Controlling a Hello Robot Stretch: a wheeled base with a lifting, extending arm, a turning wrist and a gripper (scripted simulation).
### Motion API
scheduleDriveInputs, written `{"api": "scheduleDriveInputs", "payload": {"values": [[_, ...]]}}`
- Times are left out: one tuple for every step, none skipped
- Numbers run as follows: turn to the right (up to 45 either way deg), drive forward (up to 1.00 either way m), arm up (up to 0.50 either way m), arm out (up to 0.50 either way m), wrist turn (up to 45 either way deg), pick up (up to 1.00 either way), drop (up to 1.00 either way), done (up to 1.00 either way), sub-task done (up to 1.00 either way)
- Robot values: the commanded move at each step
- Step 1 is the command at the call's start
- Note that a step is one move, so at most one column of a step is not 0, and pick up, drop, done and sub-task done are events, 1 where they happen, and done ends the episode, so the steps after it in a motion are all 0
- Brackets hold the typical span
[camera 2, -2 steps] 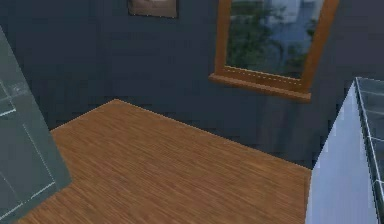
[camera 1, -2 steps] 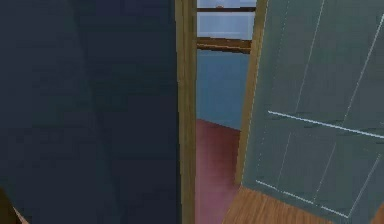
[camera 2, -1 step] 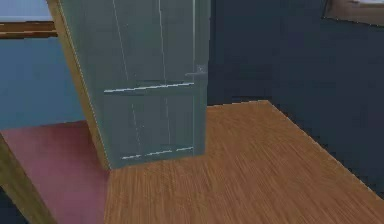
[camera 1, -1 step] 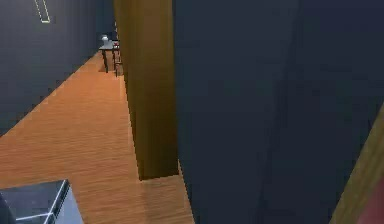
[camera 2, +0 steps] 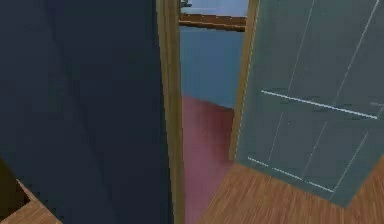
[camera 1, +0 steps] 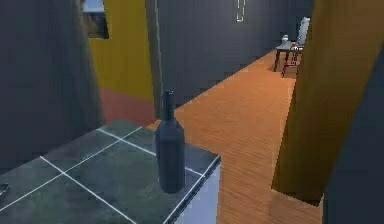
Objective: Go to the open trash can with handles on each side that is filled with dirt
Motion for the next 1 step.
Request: {"api": "scheduleDriveInputs", "payload": {"values": [[-45.0,0.0,0.0,0.0,0.0,0.0,0.0,0.0,0.0]]}}
